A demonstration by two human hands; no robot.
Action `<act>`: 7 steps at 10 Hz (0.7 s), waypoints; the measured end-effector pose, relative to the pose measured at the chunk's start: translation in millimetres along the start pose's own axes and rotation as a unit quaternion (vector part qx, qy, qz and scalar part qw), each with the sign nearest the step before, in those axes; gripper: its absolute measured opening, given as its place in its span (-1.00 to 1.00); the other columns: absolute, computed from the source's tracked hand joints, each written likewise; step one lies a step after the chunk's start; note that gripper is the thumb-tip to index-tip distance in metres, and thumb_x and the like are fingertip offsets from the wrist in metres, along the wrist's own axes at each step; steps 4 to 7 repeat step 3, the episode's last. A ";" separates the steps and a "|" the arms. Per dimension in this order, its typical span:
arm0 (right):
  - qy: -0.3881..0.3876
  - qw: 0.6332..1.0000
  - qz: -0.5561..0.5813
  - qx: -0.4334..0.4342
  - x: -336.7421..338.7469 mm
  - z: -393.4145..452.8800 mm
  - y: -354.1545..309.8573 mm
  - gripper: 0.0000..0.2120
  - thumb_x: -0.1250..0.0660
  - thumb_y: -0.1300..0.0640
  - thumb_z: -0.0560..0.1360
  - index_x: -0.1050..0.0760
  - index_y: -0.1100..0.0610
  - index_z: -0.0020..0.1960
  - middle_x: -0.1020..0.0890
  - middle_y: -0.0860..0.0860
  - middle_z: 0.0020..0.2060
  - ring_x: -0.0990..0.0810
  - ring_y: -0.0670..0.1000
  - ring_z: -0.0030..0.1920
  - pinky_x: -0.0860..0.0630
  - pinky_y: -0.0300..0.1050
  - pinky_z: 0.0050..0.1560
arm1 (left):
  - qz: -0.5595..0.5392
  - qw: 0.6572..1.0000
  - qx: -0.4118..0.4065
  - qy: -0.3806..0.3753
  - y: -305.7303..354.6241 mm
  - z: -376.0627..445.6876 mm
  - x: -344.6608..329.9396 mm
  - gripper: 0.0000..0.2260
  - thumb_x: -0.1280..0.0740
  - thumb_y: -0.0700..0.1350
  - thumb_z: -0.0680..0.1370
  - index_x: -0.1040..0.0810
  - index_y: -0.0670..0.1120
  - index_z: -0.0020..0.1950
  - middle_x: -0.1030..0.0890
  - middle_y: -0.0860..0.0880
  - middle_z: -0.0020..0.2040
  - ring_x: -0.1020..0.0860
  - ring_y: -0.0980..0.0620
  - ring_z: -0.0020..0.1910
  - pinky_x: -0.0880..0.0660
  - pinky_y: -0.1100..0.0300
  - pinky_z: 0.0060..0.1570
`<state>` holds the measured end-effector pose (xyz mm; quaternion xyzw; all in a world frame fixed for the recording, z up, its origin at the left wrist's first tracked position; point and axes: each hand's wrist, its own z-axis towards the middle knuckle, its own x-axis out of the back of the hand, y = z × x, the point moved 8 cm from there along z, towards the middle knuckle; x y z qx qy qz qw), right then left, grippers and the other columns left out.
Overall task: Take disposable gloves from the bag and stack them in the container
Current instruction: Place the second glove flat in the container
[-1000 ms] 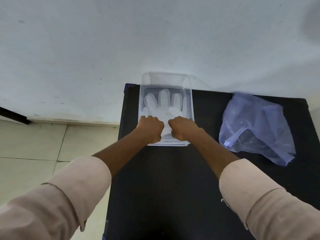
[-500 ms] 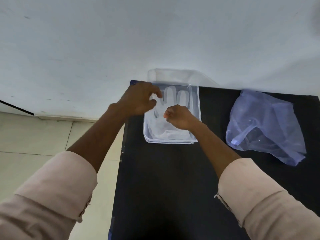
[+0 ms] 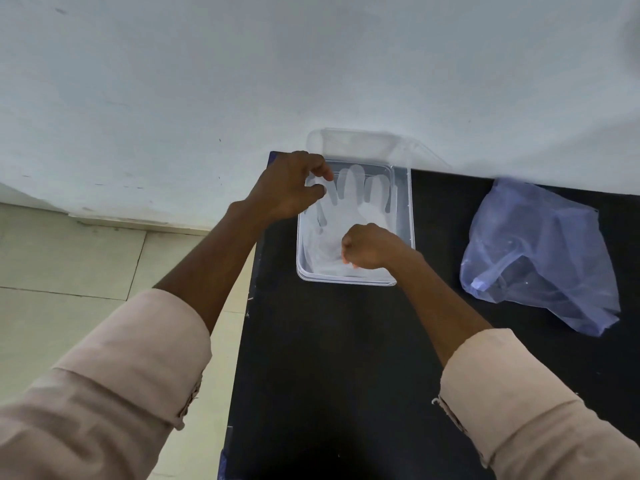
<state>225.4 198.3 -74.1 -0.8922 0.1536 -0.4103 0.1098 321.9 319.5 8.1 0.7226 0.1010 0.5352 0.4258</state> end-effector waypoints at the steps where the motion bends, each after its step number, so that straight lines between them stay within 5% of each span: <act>1: -0.097 0.995 -0.027 0.008 -21.1 -3.3 -0.1 -0.77 -0.25 0.17 0.55 -0.57 0.25 0.12 -0.64 0.17 0.13 -0.55 0.11 0.01 -0.50 0.02 0.22 | -0.008 1.000 -0.001 -0.005 3.3 0.5 -2.9 -0.84 -0.42 -0.13 0.47 -0.65 0.00 0.04 -0.64 0.00 0.07 -0.52 0.07 -0.02 -0.43 0.22 0.01; 2: -0.109 0.994 -0.021 0.018 -22.4 -12.2 -3.3 -0.74 -0.25 0.17 0.56 -0.57 0.25 0.18 -0.61 0.16 0.20 -0.54 0.16 0.15 -0.44 0.02 0.30 | -0.016 1.000 -0.005 -0.011 11.8 -3.4 -5.2 -0.84 -0.42 -0.13 0.47 -0.65 0.00 0.04 -0.65 0.01 0.06 -0.54 0.06 -0.01 -0.48 0.20 0.04; 3: 0.015 0.998 0.055 0.022 18.9 -23.0 -7.9 -0.76 -0.24 0.18 0.56 -0.61 0.21 0.13 -0.63 0.14 0.17 -0.57 0.13 0.12 -0.47 -0.02 0.23 | -0.076 0.997 0.015 0.004 26.1 -7.7 -2.9 -0.85 -0.40 -0.15 0.51 -0.64 -0.06 0.08 -0.66 0.02 0.04 -0.56 0.13 -0.07 -0.46 0.38 -0.04; 7: 0.015 0.998 0.055 0.022 18.9 -23.0 -7.9 -0.76 -0.24 0.18 0.56 -0.61 0.21 0.13 -0.63 0.14 0.17 -0.57 0.13 0.12 -0.47 -0.02 0.23 | -0.076 0.997 0.015 0.004 26.1 -7.7 -2.9 -0.85 -0.40 -0.15 0.51 -0.64 -0.06 0.08 -0.66 0.02 0.04 -0.56 0.13 -0.07 -0.46 0.38 -0.04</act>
